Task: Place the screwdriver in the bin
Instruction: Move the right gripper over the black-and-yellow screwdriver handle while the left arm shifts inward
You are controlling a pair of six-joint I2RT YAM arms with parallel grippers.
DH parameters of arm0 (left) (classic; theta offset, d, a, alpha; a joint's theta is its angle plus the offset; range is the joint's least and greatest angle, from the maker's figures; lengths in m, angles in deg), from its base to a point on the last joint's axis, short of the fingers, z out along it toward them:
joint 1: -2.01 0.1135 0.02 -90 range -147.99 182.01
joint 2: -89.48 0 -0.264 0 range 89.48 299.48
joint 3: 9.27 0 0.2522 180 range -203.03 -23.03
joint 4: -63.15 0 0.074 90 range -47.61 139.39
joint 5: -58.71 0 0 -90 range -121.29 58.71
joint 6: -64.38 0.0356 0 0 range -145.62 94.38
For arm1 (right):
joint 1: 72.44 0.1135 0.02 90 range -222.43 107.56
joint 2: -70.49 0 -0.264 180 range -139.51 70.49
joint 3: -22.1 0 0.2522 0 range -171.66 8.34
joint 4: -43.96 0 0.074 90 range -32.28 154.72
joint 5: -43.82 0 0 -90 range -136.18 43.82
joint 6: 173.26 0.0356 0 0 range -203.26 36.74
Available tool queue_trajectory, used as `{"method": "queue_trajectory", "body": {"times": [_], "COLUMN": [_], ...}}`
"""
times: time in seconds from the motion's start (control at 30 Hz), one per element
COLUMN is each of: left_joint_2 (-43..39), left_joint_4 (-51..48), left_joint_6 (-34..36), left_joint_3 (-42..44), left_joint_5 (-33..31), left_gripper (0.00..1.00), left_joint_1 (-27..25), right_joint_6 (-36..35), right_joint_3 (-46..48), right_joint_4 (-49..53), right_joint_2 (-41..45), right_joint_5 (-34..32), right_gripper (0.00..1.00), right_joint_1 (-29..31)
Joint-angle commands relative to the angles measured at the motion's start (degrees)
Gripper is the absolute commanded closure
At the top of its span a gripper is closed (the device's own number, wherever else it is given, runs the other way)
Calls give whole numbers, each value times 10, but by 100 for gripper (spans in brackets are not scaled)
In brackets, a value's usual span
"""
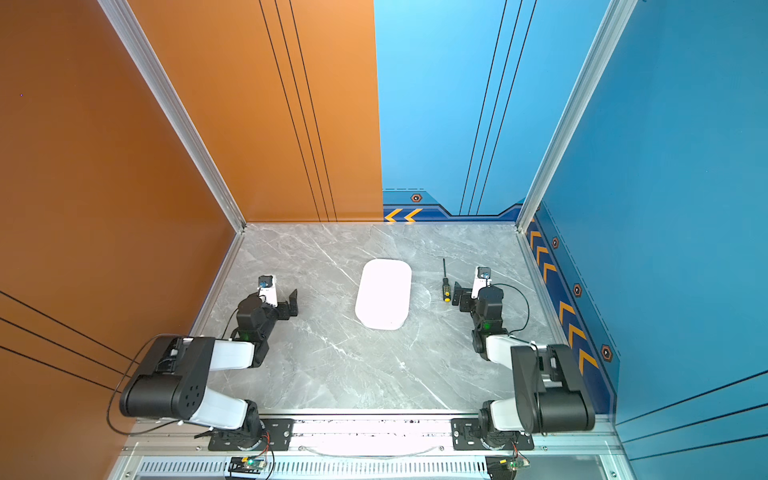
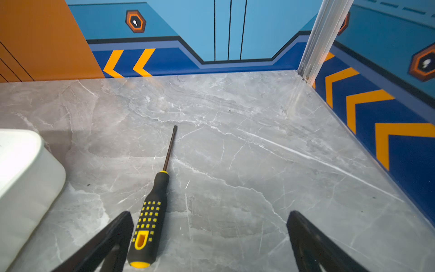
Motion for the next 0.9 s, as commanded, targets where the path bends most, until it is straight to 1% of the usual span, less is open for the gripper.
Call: {"method": "queue_trajectory", "body": {"times": [0.0,0.1,0.13,0.2,0.27,0.33,0.37,0.43,0.53,0.63,0.73,0.87], "left_joint_2": [-63,-128,-142,-152,-146,-125,-109,-77,-30,4,23,52], "left_joint_4": [-76,-176,-195,-233,-287,-334,-354,-380,-413,-413,-406,-381], "left_joint_6": [14,-2,-8,-18,-37,-56,-69,-100,-143,-164,-168,-185], "left_joint_3": [-17,-47,-56,-78,-117,-156,-176,-208,-249,-262,-258,-259], "left_joint_5": [14,51,69,84,108,143,164,199,259,297,323,388], "left_gripper": [2,2,2,2,2,2,2,2,2,2,2,2], "left_joint_1": [-5,-13,-19,-36,-50,-56,-59,-60,-58,-62,-71,-76], "right_joint_6": [7,14,19,27,31,38,44,63,78,77,79,95], "right_joint_3": [-58,-102,-123,-165,-219,-266,-289,-313,-344,-383,-404,-420], "right_joint_4": [155,244,280,349,419,474,499,515,538,590,619,631], "right_joint_2": [63,88,89,76,47,12,-7,-35,-78,-131,-169,-209], "right_joint_5": [-21,-5,3,30,74,102,114,114,136,146,128,116], "right_gripper": [0,0,0,0,0,0,0,2,4,10,13,15], "right_joint_1": [2,2,1,0,0,2,4,6,7,15,25,30]}}
